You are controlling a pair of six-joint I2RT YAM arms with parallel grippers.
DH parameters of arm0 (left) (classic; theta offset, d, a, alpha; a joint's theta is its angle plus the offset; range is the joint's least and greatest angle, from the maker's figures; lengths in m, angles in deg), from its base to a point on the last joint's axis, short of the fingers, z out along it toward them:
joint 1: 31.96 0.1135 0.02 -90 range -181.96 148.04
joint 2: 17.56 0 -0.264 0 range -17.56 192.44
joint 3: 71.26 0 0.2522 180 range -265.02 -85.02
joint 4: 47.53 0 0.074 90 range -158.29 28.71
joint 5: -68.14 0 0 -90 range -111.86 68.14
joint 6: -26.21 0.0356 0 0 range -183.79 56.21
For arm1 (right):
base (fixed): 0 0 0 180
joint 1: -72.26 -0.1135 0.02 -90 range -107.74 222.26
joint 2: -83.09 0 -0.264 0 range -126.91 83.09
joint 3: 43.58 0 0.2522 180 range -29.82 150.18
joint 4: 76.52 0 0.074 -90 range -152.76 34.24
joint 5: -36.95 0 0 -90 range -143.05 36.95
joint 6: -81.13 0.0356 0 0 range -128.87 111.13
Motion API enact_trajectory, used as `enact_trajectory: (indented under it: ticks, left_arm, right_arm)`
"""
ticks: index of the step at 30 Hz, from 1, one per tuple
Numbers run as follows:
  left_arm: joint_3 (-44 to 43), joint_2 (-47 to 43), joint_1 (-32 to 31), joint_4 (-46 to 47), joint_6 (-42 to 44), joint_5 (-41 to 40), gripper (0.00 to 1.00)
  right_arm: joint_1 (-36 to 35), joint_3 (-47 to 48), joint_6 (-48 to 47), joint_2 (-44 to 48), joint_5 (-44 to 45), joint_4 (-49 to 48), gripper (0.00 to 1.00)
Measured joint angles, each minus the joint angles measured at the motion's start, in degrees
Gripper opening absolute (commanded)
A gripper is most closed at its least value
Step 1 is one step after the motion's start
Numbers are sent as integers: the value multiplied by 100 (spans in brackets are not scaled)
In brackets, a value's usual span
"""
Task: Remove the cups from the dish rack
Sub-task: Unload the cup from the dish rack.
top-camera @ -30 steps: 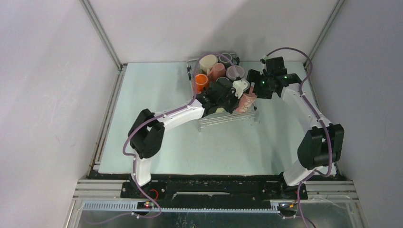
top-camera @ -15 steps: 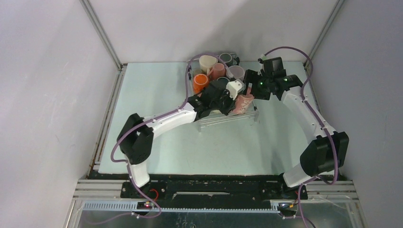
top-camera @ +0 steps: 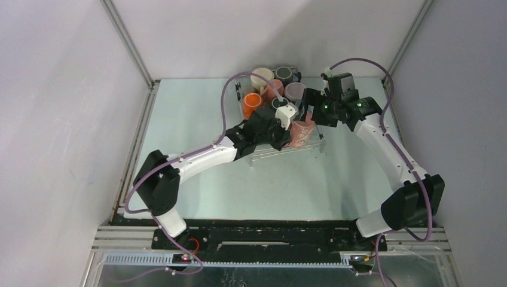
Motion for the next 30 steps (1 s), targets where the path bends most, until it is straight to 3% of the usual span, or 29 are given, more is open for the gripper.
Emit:
enact_trajectory:
  ticks: [16,30]
  left_arm:
    - [1139,-785,-44,361,-365,-20,0]
    - [2588,-2905,-79,63,-640,-667,0]
  right_arm:
    - [-31,-343,120,697,7,-44,100]
    - [151,-605,188,1023,31,-138,100]
